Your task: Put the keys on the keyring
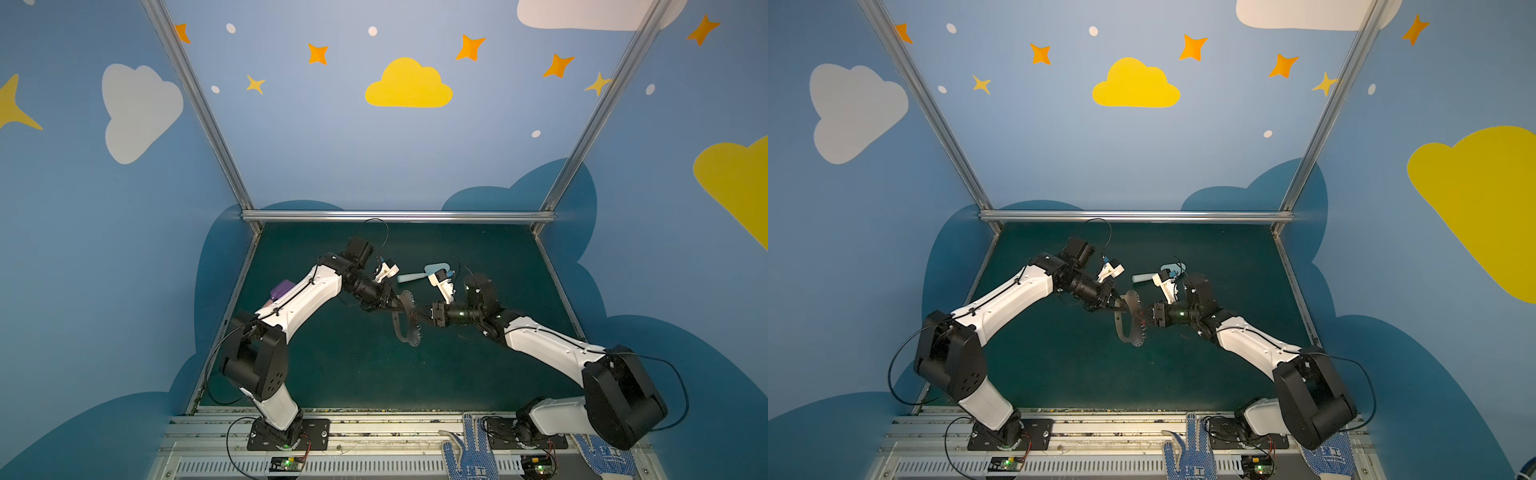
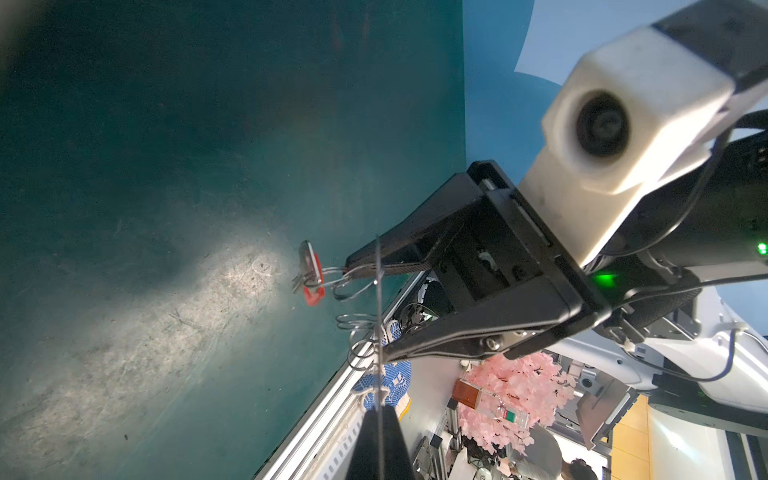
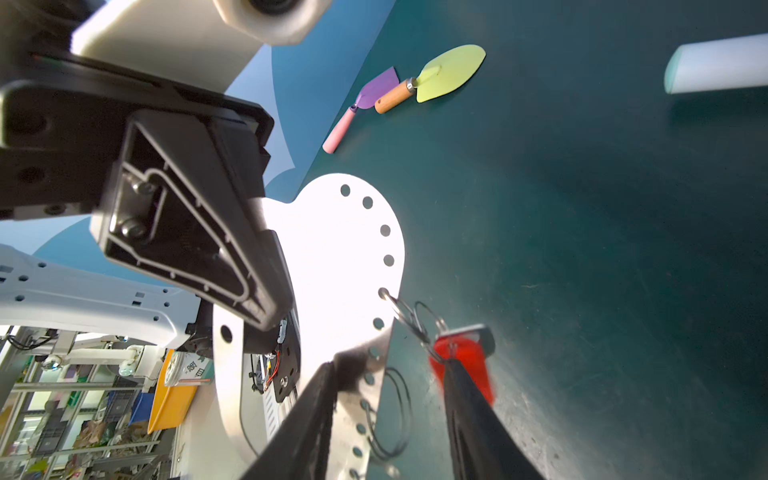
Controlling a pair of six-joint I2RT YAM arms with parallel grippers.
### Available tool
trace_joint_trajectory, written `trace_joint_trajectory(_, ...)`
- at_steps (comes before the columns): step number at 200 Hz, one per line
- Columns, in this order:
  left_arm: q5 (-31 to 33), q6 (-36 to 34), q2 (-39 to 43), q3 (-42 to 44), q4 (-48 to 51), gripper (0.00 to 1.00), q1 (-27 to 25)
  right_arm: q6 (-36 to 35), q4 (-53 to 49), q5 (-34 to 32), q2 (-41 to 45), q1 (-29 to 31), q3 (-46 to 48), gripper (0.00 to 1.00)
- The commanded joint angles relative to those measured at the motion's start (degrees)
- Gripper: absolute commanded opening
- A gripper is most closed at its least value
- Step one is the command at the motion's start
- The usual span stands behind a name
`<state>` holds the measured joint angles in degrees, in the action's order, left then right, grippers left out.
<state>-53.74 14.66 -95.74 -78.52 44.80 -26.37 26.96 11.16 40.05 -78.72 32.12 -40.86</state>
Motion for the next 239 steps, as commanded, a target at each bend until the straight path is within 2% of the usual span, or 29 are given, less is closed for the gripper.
trace_joint_trajectory(1, -2.6, 0.5, -1.0, -1.2, -1.0, 0.04, 0.2, 1.2, 2.8, -0.7, -1.3, 0.5, 0.1, 0.44)
trace_joint_trajectory(85, -6.1, 0.5, -2.1, -1.8, -1.8, 0.04, -0.3, 7.2, 12.1, 4.6, -3.3, 0.5, 1.9, 0.43)
trace_joint_trajectory(123, -6.2, -0.7, -3.1, -2.9, -0.2, 0.04, -0.4, 10.0, 17.2, 8.3, -4.4, 0.1, 2.0, 0.22)
trace_joint_trajectory(161, -3.9, -1.8, -4.5, -3.7, 1.3, 0.04, 0.4, 11.6, 19.4, 10.9, -4.3, -0.5, 2.0, 0.09)
trace_joint_trajectory(177, -3.6, -1.6, -4.7, -3.7, 1.0, 0.1, 0.7, 12.1, 20.2, 12.3, -3.8, -0.6, 2.0, 0.0)
trace_joint_trajectory(216, -6.4, 1.0, -3.7, -2.0, -3.5, 0.14, 2.1, 13.0, 20.8, 13.3, -2.1, -0.7, 2.0, 0.0)
trace_joint_trajectory(239, -7.7, 4.0, -1.3, 1.1, -8.2, 0.25, 3.2, 14.1, 21.5, 12.4, -0.8, -1.3, 2.0, 0.0)
